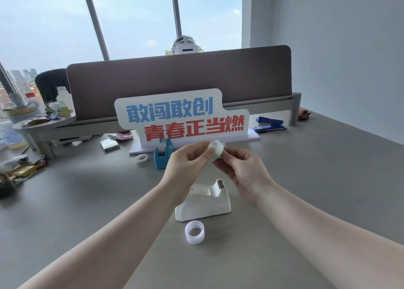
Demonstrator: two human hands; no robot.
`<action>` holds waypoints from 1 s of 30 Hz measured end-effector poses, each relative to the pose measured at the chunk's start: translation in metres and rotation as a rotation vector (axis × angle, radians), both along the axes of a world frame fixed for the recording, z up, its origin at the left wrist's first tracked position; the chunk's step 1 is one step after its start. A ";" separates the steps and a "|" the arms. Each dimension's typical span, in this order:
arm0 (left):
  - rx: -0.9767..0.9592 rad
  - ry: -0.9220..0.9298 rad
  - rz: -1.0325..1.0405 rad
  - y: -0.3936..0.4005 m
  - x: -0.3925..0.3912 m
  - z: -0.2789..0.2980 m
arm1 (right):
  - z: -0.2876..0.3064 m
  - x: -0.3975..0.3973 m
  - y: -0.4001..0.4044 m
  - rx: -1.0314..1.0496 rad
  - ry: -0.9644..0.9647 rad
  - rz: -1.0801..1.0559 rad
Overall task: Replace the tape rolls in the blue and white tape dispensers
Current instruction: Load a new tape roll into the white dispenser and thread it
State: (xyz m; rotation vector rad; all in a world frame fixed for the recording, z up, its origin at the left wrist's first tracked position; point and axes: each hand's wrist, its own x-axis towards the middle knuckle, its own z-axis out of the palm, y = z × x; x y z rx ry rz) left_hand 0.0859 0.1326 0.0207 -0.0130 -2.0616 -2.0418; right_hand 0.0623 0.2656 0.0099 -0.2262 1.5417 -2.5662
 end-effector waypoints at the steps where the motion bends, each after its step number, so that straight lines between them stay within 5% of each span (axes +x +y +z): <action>1: -0.004 0.002 0.009 0.000 0.000 0.000 | 0.000 0.000 0.000 -0.018 -0.012 -0.010; 17: -0.156 0.074 0.056 0.007 0.005 -0.004 | 0.007 0.008 -0.008 -0.153 -0.184 -0.088; 24: 0.078 0.070 0.048 -0.001 0.005 0.000 | 0.008 0.005 0.000 -0.231 -0.137 0.191; 30: 0.143 0.043 -0.003 -0.004 0.008 -0.002 | 0.005 0.007 -0.004 -0.141 -0.138 0.148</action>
